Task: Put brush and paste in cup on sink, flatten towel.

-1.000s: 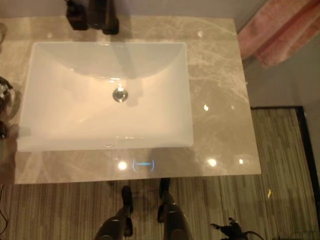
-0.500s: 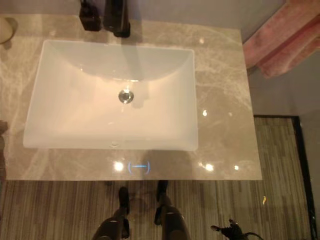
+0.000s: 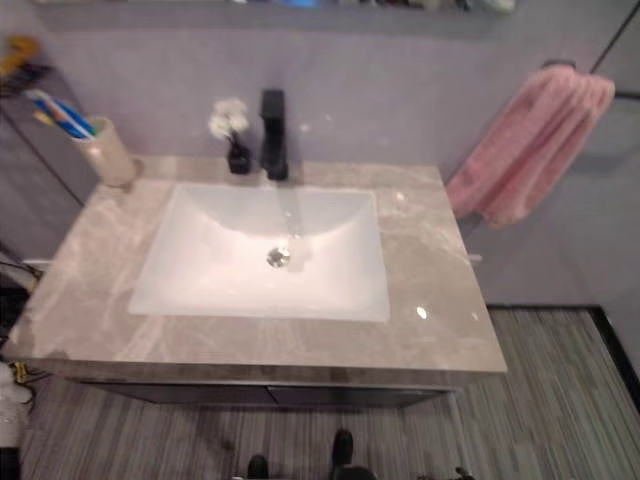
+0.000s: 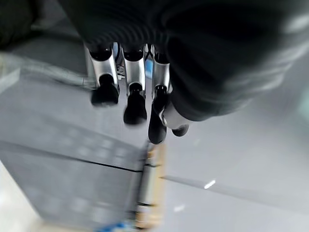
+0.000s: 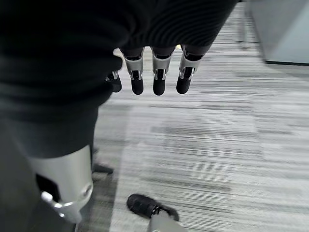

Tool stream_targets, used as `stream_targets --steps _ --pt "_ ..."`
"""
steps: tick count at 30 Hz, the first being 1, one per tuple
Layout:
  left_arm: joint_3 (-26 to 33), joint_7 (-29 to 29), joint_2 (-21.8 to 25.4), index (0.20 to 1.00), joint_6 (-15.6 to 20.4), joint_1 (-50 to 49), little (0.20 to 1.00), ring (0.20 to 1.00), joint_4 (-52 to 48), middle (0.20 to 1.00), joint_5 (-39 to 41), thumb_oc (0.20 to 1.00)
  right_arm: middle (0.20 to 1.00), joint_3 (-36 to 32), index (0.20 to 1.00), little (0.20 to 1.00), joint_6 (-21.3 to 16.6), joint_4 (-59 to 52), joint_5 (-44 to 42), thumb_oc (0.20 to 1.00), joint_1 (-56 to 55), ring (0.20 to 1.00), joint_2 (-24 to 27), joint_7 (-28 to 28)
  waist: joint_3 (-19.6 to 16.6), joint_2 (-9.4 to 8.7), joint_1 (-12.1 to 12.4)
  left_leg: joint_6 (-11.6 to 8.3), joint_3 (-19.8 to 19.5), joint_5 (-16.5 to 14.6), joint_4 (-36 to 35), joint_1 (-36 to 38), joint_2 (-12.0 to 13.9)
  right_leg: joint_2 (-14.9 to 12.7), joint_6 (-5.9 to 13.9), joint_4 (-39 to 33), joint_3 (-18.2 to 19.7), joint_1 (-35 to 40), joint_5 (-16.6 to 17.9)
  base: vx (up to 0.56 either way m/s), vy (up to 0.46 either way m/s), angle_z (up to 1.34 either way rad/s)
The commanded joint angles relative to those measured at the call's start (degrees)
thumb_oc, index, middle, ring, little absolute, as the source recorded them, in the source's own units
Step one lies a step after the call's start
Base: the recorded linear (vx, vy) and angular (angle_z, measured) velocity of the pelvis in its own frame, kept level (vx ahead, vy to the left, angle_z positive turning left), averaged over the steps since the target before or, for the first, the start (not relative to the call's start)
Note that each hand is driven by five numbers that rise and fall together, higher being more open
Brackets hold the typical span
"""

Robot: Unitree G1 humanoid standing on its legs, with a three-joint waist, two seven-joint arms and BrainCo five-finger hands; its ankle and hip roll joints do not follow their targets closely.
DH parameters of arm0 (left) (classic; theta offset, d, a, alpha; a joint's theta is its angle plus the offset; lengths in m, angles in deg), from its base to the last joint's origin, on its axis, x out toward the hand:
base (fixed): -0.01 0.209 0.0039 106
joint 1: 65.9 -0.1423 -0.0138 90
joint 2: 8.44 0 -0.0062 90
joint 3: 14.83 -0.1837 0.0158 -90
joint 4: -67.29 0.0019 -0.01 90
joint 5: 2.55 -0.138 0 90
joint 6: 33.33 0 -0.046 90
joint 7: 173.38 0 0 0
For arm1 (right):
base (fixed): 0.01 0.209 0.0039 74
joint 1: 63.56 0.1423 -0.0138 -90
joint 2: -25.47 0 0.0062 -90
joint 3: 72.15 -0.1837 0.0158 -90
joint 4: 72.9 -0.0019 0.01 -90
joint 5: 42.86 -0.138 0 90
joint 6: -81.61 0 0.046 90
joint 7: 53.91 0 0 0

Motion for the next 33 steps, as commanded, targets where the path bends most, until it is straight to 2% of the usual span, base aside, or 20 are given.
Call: stream_targets --steps 1,5,6,12,16,21,23,24,25,26,27,28,29,30,31,32,33 --pt "1.6 -5.7 1.9 1.0 4.8 -0.4 1.0 1.0 0.4 1.0 5.2 1.0 1.0 0.7 1.0 1.0 -1.0 2.6 3.3 1.0 0.9 1.0 -0.7 1.4 -0.8 -0.98 -0.2 4.05 -2.0 -5.4 0.8 -1.1 -2.9 -3.0 3.31 0.4 -1.4 8.7 -8.1 0.0 0.01 -0.08" --pt "4.1 -1.4 -0.3 1.0 6.7 -1.3 1.0 1.0 7.9 1.0 4.8 1.0 1.0 2.2 1.0 1.0 -1.2 1.8 5.4 1.0 0.6 1.0 -1.2 1.2 -1.3 -1.07 0.8 4.42 -2.3 -5.4 0.8 0.7 -3.4 -3.5 3.01 0.4 -2.0 10.8 -8.9 -0.01 -0.003 0.0" --pt "5.3 0.6 -0.8 1.0 7.1 -1.3 1.0 1.0 14.3 1.0 6.8 1.0 1.0 3.0 1.0 1.0 -1.1 1.5 6.8 1.0 0.5 1.0 -0.9 0.6 -1.2 -1.45 1.3 4.57 -2.4 -6.2 2.9 0.7 -3.7 -3.8 2.91 0.4 -2.4 11.8 -9.2 -0.04 -0.023 0.04" --pt "4.7 1.4 0.5 1.0 5.9 -0.9 1.0 1.0 25.0 1.0 7.5 1.0 1.0 3.9 1.0 1.0 -1.3 0.9 7.5 1.0 0.6 1.0 -0.3 -0.5 -1.1 -1.88 1.6 4.62 -2.7 -7.4 6.6 -0.9 -3.9 -4.0 2.81 0.4 -2.9 12.2 -9.0 -0.05 0.003 0.03" --pt "1.5 0.9 1.2 1.0 4.2 -0.2 1.0 1.0 24.6 1.0 4.6 1.0 1.0 4.0 1.0 1.0 -1.5 0.4 6.7 1.0 0.9 1.0 0.1 -1.4 -1.5 -1.85 1.4 4.84 -2.9 -8.0 8.5 -2.5 -4.2 -4.3 3.03 0.4 -3.0 11.8 -8.3 -0.08 0.042 0.04" --pt "-3.7 -0.2 4.7 1.0 3.0 1.3 1.0 1.0 19.7 1.0 -1.7 1.0 1.0 2.7 1.0 1.0 -1.6 -0.3 4.9 1.0 1.3 1.0 0.4 -2.3 -1.9 -0.43 0.0 5.47 -2.5 -8.6 9.8 -3.7 -5.2 -5.1 3.72 0.4 -2.1 10.6 -5.8 -0.08 0.135 0.0" --pt "-4.9 -0.6 5.2 1.0 3.3 1.8 1.0 1.0 15.0 1.0 -3.1 1.0 1.0 2.1 1.0 1.0 -1.6 -0.3 4.5 1.0 1.4 1.0 0.4 -2.6 -1.9 0.19 -0.4 6.05 -2.1 -8.6 9.5 -3.9 -5.9 -5.8 4.3 0.4 -1.4 9.6 -3.3 -0.1 0.19 -0.07" --pt "-5.3 -1.0 5.3 1.0 3.9 1.5 1.0 1.0 11.2 1.0 -4.0 1.0 1.0 1.1 1.0 1.0 -1.5 0.2 4.2 1.0 1.5 1.0 0.3 -2.8 -1.4 1.0 -0.8 6.5 -1.1 -8.2 8.7 -4.1 -6.3 -6.3 5.02 0.4 -0.8 7.7 -0.4 -0.11 0.19 -0.09" --pt "-5.3 -1.0 5.2 1.0 3.8 1.5 1.0 1.0 11.1 1.0 -4.1 1.0 1.0 1.1 1.0 1.0 -1.5 0.3 4.2 1.0 1.5 1.0 0.4 -2.8 -1.5 1.04 -0.6 6.53 -0.9 -8.1 8.6 -4.2 -6.3 -6.3 5.04 0.4 -0.6 7.4 -0.3 -0.18 0.212 -0.13" --pt "-5.9 -0.7 5.8 1.0 4.0 1.2 1.0 1.0 7.0 1.0 -5.8 1.0 1.0 0.8 1.0 1.0 -1.3 0.5 4.3 1.0 2.2 1.0 0.5 -3.0 -0.8 1.66 0.0 6.73 0.8 -7.5 8.5 -5.0 -6.2 -6.4 5.56 0.4 -1.7 5.0 2.1 -0.15 0.112 -0.23" --pt "-5.7 -0.1 5.8 1.0 4.0 1.0 1.0 1.0 5.3 1.0 -6.6 1.0 1.0 1.5 1.0 1.0 -1.3 0.5 4.6 1.0 2.6 1.0 0.4 -2.9 -0.3 2.04 0.3 6.73 1.8 -7.1 8.3 -5.5 -6.0 -5.9 5.39 0.4 -3.1 3.8 2.1 -0.19 0.134 -0.43" --pt "-5.9 0.1 6.1 1.0 4.0 0.8 1.0 1.0 3.2 1.0 -7.8 1.0 1.0 1.7 1.0 1.0 -1.3 0.6 4.8 1.0 3.0 1.0 0.3 -2.9 0.0 2.22 0.2 6.59 2.8 -6.6 7.6 -5.6 -5.8 -4.8 5.03 1.0 -4.1 3.0 0.8 -0.12 0.043 -1.04" --pt "-7.0 -0.8 6.5 1.0 4.0 1.8 1.0 1.0 0.2 1.0 -8.0 1.0 1.0 3.0 1.0 1.0 -1.6 1.0 4.6 1.0 2.1 1.0 -0.3 -2.3 0.5 2.21 -1.6 6.16 3.1 -5.0 4.8 -4.4 -5.3 0.3 2.73 6.9 1.2 1.2 -5.9 -0.07 0.009 -1.17" --pt "-7.0 -0.8 6.5 1.0 4.0 1.9 1.0 1.0 0.1 1.0 -8.0 1.0 1.0 3.0 1.0 1.0 -1.6 1.0 4.6 1.0 2.2 1.0 -0.3 -2.3 0.5 2.18 -1.5 6.12 3.3 -4.8 4.6 -4.4 -5.3 0.3 2.65 7.3 1.4 0.9 -6.0 -0.03 -0.041 -0.96" --pt "-7.4 -0.9 6.4 1.0 4.0 2.2 1.0 1.0 -1.2 1.0 -8.7 1.0 1.0 3.7 1.0 1.0 -1.6 1.4 4.5 1.0 1.6 1.0 -0.8 -2.2 0.6 1.91 -1.7 5.92 3.5 -4.2 3.6 -3.9 -5.2 2.0 2.0 8.2 2.1 0.9 -7.8 0.0 -0.092 -0.41" --pt "-7.9 -0.7 6.3 1.0 3.6 2.9 1.0 1.0 -1.4 1.0 -9.4 1.0 1.0 4.6 1.0 1.0 -2.0 2.0 4.1 1.0 0.9 1.0 -1.4 -2.0 0.7 1.55 -2.5 5.18 3.1 -2.9 1.9 -3.1 -5.1 5.5 0.6 12.0 3.5 0.4 -11.2 0.0 -0.091 -0.34" --pt "-7.9 -0.7 6.3 1.0 3.6 2.9 1.0 1.0 -1.4 1.0 -9.5 1.0 1.0 4.6 1.0 1.0 -2.0 2.1 4.0 1.0 0.9 1.0 -1.4 -2.0 0.7 1.52 -2.5 5.16 3.2 -2.8 1.8 -3.2 -5.1 5.6 0.55 12.2 3.6 0.3 -11.2 0.0 -0.1 -0.37"
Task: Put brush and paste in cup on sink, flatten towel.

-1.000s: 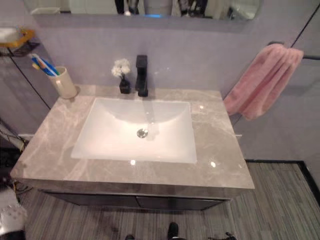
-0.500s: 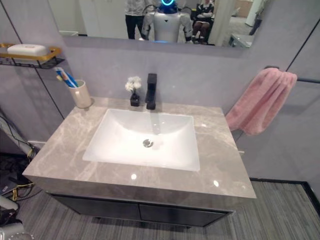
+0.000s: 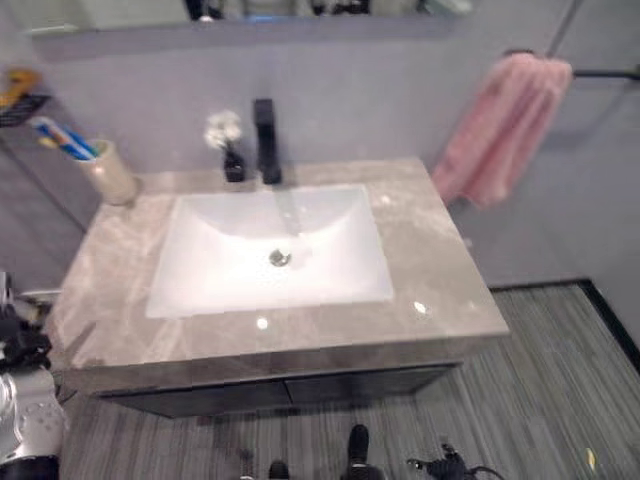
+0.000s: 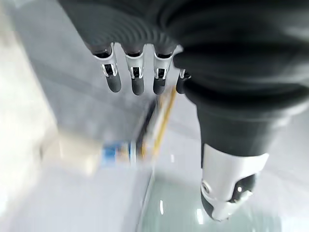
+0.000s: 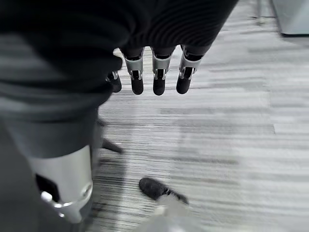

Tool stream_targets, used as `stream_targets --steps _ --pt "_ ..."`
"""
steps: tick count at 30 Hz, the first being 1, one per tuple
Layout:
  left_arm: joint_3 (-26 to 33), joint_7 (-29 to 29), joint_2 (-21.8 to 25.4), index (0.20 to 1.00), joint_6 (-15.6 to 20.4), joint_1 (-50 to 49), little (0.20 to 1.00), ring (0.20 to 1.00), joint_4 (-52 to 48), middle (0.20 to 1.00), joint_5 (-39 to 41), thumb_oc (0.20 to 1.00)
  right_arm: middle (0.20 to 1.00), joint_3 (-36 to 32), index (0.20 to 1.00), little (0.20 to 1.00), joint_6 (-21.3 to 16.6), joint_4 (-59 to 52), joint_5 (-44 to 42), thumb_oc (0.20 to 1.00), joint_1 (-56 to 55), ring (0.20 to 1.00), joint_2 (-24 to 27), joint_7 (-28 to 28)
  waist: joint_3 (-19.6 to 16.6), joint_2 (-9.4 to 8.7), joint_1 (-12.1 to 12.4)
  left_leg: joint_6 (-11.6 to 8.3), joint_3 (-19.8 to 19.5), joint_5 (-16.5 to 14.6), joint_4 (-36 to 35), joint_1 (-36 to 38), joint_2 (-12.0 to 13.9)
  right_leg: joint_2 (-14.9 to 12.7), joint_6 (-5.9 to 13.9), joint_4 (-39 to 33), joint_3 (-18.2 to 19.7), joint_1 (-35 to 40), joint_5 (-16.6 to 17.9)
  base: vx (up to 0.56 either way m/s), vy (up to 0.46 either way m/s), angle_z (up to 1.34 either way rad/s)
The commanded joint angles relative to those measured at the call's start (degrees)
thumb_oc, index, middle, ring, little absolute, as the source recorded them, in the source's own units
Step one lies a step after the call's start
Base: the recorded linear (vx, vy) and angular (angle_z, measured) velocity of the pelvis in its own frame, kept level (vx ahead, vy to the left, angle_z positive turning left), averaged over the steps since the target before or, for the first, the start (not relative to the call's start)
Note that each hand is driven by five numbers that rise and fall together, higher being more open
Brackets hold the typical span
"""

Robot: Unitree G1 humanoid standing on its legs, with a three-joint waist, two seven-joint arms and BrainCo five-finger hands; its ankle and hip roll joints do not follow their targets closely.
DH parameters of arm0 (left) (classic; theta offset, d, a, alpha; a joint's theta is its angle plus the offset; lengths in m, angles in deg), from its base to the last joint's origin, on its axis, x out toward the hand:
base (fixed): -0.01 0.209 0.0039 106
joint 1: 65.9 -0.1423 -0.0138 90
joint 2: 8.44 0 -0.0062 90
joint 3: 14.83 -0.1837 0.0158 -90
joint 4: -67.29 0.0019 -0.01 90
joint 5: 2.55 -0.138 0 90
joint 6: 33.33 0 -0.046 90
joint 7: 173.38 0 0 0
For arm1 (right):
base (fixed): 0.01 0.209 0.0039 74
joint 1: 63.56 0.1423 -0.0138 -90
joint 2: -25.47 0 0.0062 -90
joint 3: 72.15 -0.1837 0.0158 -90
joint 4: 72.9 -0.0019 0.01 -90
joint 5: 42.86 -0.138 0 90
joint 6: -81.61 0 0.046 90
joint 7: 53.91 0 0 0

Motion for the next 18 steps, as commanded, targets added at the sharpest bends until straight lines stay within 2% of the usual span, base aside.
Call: stream_targets --steps 1,3,6,12,14,16,18 --pt "1.1 -0.6 4.5 1.0 2.4 1.2 1.0 1.0 -0.8 1.0 -3.1 1.0 1.0 4.3 1.0 1.0 -1.0 3.1 -1.5 1.0 -0.4 1.0 0.3 -0.7 -1.0 -1.08 -1.8 1.19 -7.0 -2.2 1.1 -3.2 -2.8 4.8 -1.94 2.3 2.2 5.3 -8.1 -0.01 -0.07 -0.18" --pt "0.2 -0.4 4.5 1.0 2.0 1.5 1.0 1.0 -1.8 1.0 -4.6 1.0 1.0 4.5 1.0 1.0 -1.1 4.1 -1.8 1.0 -1.1 1.0 0.2 -0.8 -1.0 -1.34 -2.2 0.91 -7.0 -2.2 0.8 -2.9 -2.9 6.3 -2.55 3.8 2.4 5.7 -9.7 0.0 -0.094 0.04" --pt "0.0 -0.6 3.6 1.0 1.8 1.3 1.0 1.0 -1.7 1.0 -4.8 1.0 1.0 4.5 1.0 1.0 -0.9 5.1 -1.6 1.0 -1.4 1.0 0.7 -0.9 -1.2 -1.45 -2.1 0.68 -7.1 -2.3 1.1 -2.4 -3.0 7.0 -3.38 -0.6 3.0 8.2 -8.8 0.02 -0.119 0.08" --pt "-0.2 -0.5 2.2 1.0 1.5 0.6 1.0 1.0 -1.2 1.0 -3.9 1.0 1.0 4.5 1.0 1.0 -1.2 3.1 -1.6 1.0 -1.8 1.0 1.9 -1.1 -1.5 -1.32 -2.1 0.37 -7.4 -3.4 3.4 -2.1 -2.6 7.6 -4.09 -3.6 3.5 10.3 -8.3 0.04 -0.15 0.09" --pt "-0.4 -0.4 1.5 1.0 1.6 0.6 1.0 1.0 -1.5 1.0 -3.4 1.0 1.0 4.1 1.0 1.0 -1.6 1.9 -2.3 1.0 -1.8 1.0 2.4 -1.5 -1.2 -1.44 -2.3 0.11 -7.6 -4.4 6.3 -2.8 -2.4 7.6 -4.51 -4.2 3.5 11.2 -8.3 0.03 -0.194 0.07" --pt "-1.6 -0.7 0.6 1.0 1.6 1.5 1.0 1.0 -2.5 1.0 -3.0 1.0 1.0 4.0 1.0 1.0 -1.8 1.4 -2.4 1.0 -1.1 1.0 3.7 -1.8 0.7 -1.75 -2.2 -1.04 -8.2 -6.4 14.5 -6.2 -2.1 6.9 -5.15 -3.8 2.9 11.5 -8.3 -0.02 -0.173 0.12" --pt "-1.7 -1.1 0.5 1.0 1.6 1.5 1.0 1.0 -2.7 1.0 -3.0 1.0 1.0 4.1 1.0 1.0 -1.8 1.5 -2.0 1.0 -0.9 1.0 4.1 -1.7 1.2 -1.83 -2.3 -1.53 -8.7 -7.3 17.3 -7.4 -1.8 6.9 -5.46 -3.7 2.6 11.8 -8.4 0.0 -0.098 0.12"
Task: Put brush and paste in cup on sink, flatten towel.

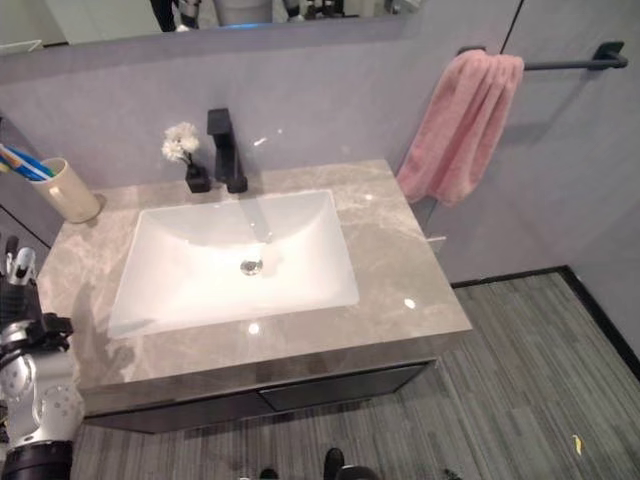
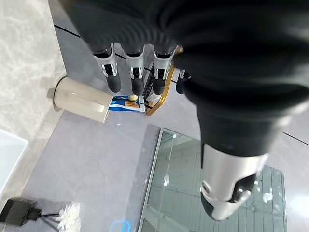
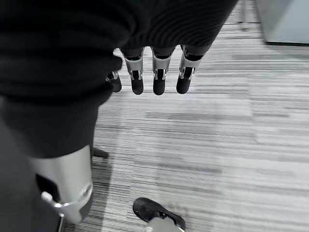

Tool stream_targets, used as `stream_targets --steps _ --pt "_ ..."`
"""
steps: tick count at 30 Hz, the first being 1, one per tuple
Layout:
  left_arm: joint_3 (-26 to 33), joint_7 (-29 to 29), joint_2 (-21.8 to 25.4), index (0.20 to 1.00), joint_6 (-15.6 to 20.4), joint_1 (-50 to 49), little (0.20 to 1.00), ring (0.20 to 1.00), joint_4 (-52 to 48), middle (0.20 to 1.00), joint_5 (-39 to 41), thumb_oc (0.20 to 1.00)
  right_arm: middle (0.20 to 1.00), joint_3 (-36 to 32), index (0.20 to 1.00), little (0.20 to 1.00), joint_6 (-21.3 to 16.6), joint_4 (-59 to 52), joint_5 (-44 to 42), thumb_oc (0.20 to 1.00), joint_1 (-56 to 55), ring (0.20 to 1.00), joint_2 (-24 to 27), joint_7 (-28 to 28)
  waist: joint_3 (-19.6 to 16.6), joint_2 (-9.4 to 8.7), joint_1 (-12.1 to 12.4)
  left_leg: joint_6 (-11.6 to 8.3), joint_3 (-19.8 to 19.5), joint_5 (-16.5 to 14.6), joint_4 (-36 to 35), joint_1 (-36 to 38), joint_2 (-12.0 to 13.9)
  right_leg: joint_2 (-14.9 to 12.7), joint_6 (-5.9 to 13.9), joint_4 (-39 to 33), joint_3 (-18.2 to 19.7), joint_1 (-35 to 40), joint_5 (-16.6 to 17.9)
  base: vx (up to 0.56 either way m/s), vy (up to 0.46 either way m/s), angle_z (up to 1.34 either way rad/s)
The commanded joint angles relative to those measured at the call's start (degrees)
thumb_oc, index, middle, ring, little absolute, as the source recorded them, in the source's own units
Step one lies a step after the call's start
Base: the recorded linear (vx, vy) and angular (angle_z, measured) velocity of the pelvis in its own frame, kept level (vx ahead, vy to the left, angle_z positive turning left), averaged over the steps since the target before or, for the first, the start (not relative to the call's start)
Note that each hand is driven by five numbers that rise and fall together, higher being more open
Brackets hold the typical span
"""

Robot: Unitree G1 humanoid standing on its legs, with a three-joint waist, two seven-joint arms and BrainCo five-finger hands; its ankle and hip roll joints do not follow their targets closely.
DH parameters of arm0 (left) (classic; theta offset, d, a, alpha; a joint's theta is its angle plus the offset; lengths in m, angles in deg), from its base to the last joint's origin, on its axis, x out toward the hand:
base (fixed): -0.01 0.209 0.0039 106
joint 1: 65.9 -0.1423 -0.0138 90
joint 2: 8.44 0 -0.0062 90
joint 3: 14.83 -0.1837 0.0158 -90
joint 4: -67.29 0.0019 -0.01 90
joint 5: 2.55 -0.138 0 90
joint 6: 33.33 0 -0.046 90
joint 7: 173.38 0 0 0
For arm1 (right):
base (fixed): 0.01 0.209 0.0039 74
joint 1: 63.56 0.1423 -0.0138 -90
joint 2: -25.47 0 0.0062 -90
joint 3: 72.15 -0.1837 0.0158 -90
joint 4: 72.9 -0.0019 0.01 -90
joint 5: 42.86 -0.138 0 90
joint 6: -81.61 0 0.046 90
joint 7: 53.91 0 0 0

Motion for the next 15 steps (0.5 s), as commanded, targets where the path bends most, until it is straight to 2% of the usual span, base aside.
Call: stream_targets --steps 1,3,4,5,7,8,9,10,12,13,14,15 --pt "1.6 -1.1 2.0 1.0 2.2 -0.4 1.0 1.0 -3.2 1.0 -0.8 1.0 1.0 1.1 1.0 1.0 -0.4 2.1 -1.1 1.0 1.0 1.0 2.1 -1.4 -1.5 -2.41 -1.5 2.09 -2.4 -6.1 7.9 -6.6 -5.0 2.2 0.3 1.6 2.3 2.4 -5.1 0.02 -0.079 0.03" --pt "1.3 -1.0 2.1 1.0 2.2 -0.3 1.0 1.0 -3.1 1.0 -0.9 1.0 1.0 1.0 1.0 1.0 -0.3 2.4 -0.8 1.0 1.0 1.0 2.4 -1.7 -1.3 -2.5 -1.5 1.75 -2.4 -5.9 9.0 -7.5 -4.4 2.2 0.03 1.4 2.2 2.7 -5.0 0.02 -0.109 0.04" --pt "0.6 -0.4 2.8 1.0 2.1 0.3 1.0 1.0 -3.1 1.0 -0.9 1.0 1.0 0.4 1.0 1.0 0.0 2.8 -1.1 1.0 0.8 1.0 2.7 -2.4 -1.0 -3.16 -1.9 1.23 -3.0 -3.5 6.6 -8.5 -1.9 1.7 -0.65 1.5 1.1 3.2 -5.5 0.02 -0.103 0.11" --pt "0.6 -0.4 2.8 1.0 2.1 0.4 1.0 1.0 -3.1 1.0 -0.9 1.0 1.0 0.4 1.0 1.0 0.0 2.8 -1.1 1.0 0.8 1.0 2.7 -2.4 -1.1 -3.22 -2.0 1.24 -3.1 -3.3 6.4 -8.4 -2.0 1.6 -0.65 1.5 1.0 3.1 -5.5 0.04 -0.123 0.15" --pt "1.0 0.4 2.9 1.0 2.3 0.1 1.0 1.0 -3.1 1.0 -0.9 1.0 1.0 0.6 1.0 1.0 0.1 3.3 -1.2 1.0 0.9 1.0 2.5 -3.0 -1.1 -3.66 -1.8 1.17 -6.6 -0.7 3.1 -9.1 -1.2 1.6 -1.08 2.3 1.2 2.7 -5.9 0.04 -0.054 0.12" --pt "1.2 1.7 3.0 1.0 2.9 0.3 1.0 1.0 -3.2 1.0 -0.8 1.0 1.0 0.9 1.0 1.0 0.1 3.6 -1.2 1.0 0.8 1.0 2.1 -3.2 -0.9 -3.99 -2.5 0.44 -8.0 2.8 -1.4 -9.6 1.0 1.5 -1.6 4.3 1.0 1.8 -7.0 0.05 -0.052 -0.01" --pt "1.2 2.3 3.3 1.0 3.3 0.7 1.0 1.0 -3.4 1.0 -0.8 1.0 1.0 1.1 1.0 1.0 -0.1 3.7 -1.4 1.0 0.7 1.0 1.9 -3.4 -0.5 -3.86 -2.8 0.02 -8.2 4.3 -4.2 -9.6 2.5 1.6 -2.02 5.6 0.9 1.2 -7.9 0.04 -0.042 0.01" --pt "1.2 2.3 3.4 1.0 3.3 0.7 1.0 1.0 -3.3 1.0 -0.8 1.0 1.0 1.1 1.0 1.0 -0.1 3.7 -1.4 1.0 0.8 1.0 1.9 -3.5 -0.6 -3.91 -2.9 -0.05 -8.3 5.0 -5.2 -9.2 2.4 1.6 -2.09 6.0 0.9 0.9 -8.1 0.04 0.009 0.0" --pt "1.4 2.8 4.1 1.0 3.5 0.6 1.0 1.0 -4.1 1.0 -1.4 1.0 1.0 1.6 1.0 1.0 0.0 4.3 -1.5 1.0 0.8 1.0 1.6 -3.7 0.1 -2.92 -2.9 -0.55 -10.1 7.1 -10.1 -8.0 3.8 2.0 -2.2 9.4 1.2 0.0 -10.1 0.11 0.082 0.03" --pt "1.8 2.9 4.4 1.0 3.6 0.1 1.0 1.0 -4.8 1.0 -1.9 1.0 1.0 1.9 1.0 1.0 0.1 4.7 -1.1 1.0 0.9 1.0 1.6 -3.7 0.4 -2.26 -2.6 -0.94 -11.6 7.2 -10.3 -7.9 4.1 2.1 -2.16 11.3 1.9 -0.3 -11.4 0.23 0.233 -0.07" --pt "2.9 2.8 5.1 1.0 3.6 -1.2 1.0 1.0 -5.7 1.0 -2.9 1.0 1.0 2.0 1.0 1.0 0.3 5.3 -0.8 1.0 0.8 1.0 1.8 -3.4 0.7 -1.32 -1.8 -0.97 -14.9 7.4 -8.3 -7.7 3.4 1.7 -2.24 14.8 3.2 -0.5 -13.0 0.25 0.292 -0.19" --pt "3.6 2.5 5.4 1.0 3.6 -2.0 1.0 1.0 -6.4 1.0 -3.0 1.0 1.0 1.9 1.0 1.0 0.3 5.5 -0.5 1.0 1.0 1.0 1.7 -3.2 0.7 -0.91 -1.8 -0.86 -15.5 6.2 -6.6 -7.8 2.7 1.2 -2.11 15.9 3.8 -0.4 -13.9 0.27 0.363 -0.4"
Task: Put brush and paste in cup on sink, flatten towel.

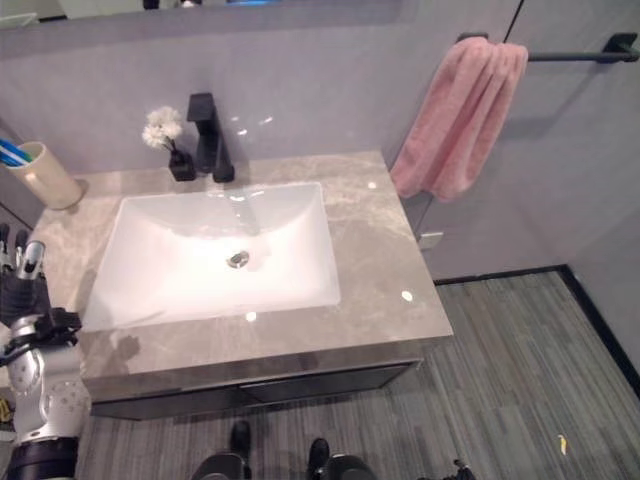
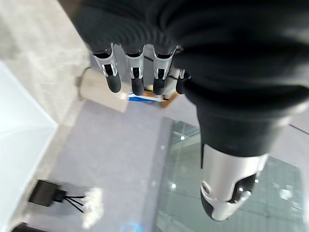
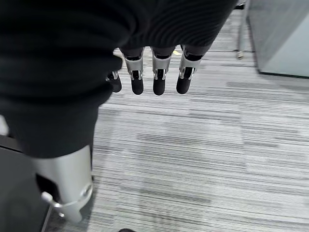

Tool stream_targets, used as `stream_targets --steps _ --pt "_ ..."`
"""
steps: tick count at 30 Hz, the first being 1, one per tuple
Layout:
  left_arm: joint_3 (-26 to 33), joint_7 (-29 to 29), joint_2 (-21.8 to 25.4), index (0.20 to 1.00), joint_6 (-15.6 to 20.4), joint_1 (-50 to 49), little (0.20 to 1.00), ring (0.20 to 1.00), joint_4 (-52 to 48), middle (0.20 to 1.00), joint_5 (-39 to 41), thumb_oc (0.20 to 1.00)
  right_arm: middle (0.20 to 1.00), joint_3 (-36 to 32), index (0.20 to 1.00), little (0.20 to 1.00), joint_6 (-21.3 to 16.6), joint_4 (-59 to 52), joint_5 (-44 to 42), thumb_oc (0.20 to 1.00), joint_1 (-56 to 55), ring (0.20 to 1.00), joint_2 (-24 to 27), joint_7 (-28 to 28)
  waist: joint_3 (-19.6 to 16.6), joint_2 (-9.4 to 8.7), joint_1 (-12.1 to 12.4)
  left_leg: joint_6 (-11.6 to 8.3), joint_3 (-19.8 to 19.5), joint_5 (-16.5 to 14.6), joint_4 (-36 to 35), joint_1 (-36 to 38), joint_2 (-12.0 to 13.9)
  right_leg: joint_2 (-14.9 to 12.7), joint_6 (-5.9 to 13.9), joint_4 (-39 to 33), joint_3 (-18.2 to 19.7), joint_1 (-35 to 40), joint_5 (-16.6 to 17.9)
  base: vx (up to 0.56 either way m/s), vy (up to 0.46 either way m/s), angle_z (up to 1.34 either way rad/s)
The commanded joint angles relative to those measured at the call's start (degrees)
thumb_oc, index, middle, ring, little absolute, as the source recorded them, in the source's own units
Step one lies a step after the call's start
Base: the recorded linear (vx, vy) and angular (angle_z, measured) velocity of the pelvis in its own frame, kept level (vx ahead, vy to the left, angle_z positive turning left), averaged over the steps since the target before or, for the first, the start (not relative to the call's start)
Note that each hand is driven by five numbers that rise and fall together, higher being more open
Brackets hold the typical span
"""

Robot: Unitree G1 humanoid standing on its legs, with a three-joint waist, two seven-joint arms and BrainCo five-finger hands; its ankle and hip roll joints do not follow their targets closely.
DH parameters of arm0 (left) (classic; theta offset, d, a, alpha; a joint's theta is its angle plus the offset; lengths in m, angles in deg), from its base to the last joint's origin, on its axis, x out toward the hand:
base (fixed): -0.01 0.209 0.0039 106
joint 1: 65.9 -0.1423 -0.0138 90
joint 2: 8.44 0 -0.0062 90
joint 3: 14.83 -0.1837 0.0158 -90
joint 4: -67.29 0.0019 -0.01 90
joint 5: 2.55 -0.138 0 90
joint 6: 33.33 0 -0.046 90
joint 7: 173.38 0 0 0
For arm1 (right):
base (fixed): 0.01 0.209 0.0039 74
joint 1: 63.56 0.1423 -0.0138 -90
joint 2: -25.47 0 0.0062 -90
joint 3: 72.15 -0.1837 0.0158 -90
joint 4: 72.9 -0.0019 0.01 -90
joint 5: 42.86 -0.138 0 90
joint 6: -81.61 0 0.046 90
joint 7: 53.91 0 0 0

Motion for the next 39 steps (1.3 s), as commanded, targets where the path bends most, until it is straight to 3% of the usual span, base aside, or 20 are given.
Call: stream_targets --steps 1,3,7,16,28,32,34,37,38,39 --pt "4.6 -0.5 5.1 1.0 3.5 -2.6 1.0 1.0 -5.8 1.0 -3.3 1.0 1.0 1.5 1.0 1.0 0.0 2.7 -0.8 1.0 -0.1 1.0 1.5 -0.9 -3.9 2.59 -0.4 0.86 -1.4 4.2 2.9 -0.8 -3.5 0.3 1.49 8.7 4.2 0.2 -7.5 0.14 0.23 -0.49" --pt "5.1 -0.7 5.1 1.0 3.7 -2.8 1.0 1.0 -6.1 1.0 -3.3 1.0 1.0 1.2 1.0 1.0 0.0 2.8 -1.0 1.0 -0.2 1.0 1.3 -0.9 -4.1 2.75 -0.4 1.01 -1.0 3.7 3.8 -1.4 -4.2 -0.4 1.81 8.2 4.1 0.3 -7.4 0.13 0.209 -0.59" --pt "5.6 -1.0 5.9 1.0 4.9 -3.9 1.0 1.0 -9.1 1.0 -3.2 1.0 1.0 1.4 1.0 1.0 -0.2 1.4 -2.2 1.0 -0.4 1.0 -0.7 0.0 -6.4 3.18 0.3 2.93 0.0 1.9 4.0 -1.3 -7.0 -2.9 4.49 2.9 5.6 2.1 -5.7 0.19 0.324 -0.25" --pt "5.5 -1.2 6.5 1.0 4.8 -5.6 1.0 1.0 -14.1 1.0 -6.5 1.0 1.0 3.3 1.0 1.0 -0.2 0.9 0.0 1.0 -0.9 1.0 -2.7 1.0 -9.6 1.98 1.0 4.59 0.9 0.7 1.6 0.8 -8.4 -4.5 6.4 -2.7 6.4 4.6 -3.1 0.08 0.137 -0.04" --pt "9.1 0.5 8.7 1.0 3.3 -10.4 1.0 1.0 -12.7 1.0 -11.0 1.0 1.0 4.4 1.0 1.0 -0.4 2.1 2.1 1.0 -0.9 1.0 -2.5 1.1 -10.9 0.79 2.5 4.16 0.7 2.2 -2.1 3.4 -8.0 -4.0 6.3 -7.3 5.8 7.2 -1.5 0.0 -0.009 0.0" --pt "7.1 0.7 9.8 1.0 2.6 -7.7 1.0 1.0 -10.6 1.0 -10.9 1.0 1.0 3.4 1.0 1.0 -0.4 2.4 1.1 1.0 -1.0 1.0 -2.5 0.6 -10.1 0.69 1.9 2.47 0.9 4.1 -3.1 2.4 -7.3 -3.2 6.02 -6.3 3.9 6.4 -1.5 -0.06 -0.041 0.25" --pt "4.7 0.0 10.5 1.0 2.3 -5.0 1.0 1.0 -9.6 1.0 -9.8 1.0 1.0 2.4 1.0 1.0 -0.6 2.0 0.2 1.0 -1.2 1.0 -2.1 0.3 -9.5 0.69 0.8 1.24 2.2 5.4 -3.1 0.7 -6.3 -2.8 5.69 -5.1 1.1 5.5 -1.9 -0.1 -0.06 0.41" --pt "0.8 -0.3 11.2 1.0 1.3 -0.7 1.0 1.0 -7.5 1.0 -9.8 1.0 1.0 0.0 1.0 1.0 -0.5 2.1 -1.1 1.0 -3.2 1.0 -1.8 -0.2 -9.7 1.35 -2.4 0.68 11.5 6.5 -3.1 -1.3 -3.4 -3.0 5.49 -6.3 -4.4 5.5 -1.4 -0.04 -0.029 1.24" --pt "0.7 -0.3 11.2 1.0 1.3 -0.5 1.0 1.0 -7.5 1.0 -9.8 1.0 1.0 -0.1 1.0 1.0 -0.5 2.1 -1.1 1.0 -3.2 1.0 -1.8 -0.2 -9.7 1.38 -2.4 0.65 11.4 6.5 -3.1 -1.3 -3.4 -2.9 5.47 -6.4 -4.4 5.6 -1.3 0.03 0.022 1.04" --pt "-0.6 -0.5 11.2 1.0 1.0 0.5 1.0 1.0 -7.5 1.0 -9.8 1.0 1.0 -1.2 1.0 1.0 -0.2 2.5 -1.8 1.0 -3.4 1.0 -1.5 -0.6 -9.9 2.08 -3.1 0.59 14.1 5.9 -3.1 -1.2 -2.4 -3.1 5.68 -7.2 -5.3 6.0 -1.2 0.04 0.037 0.59"
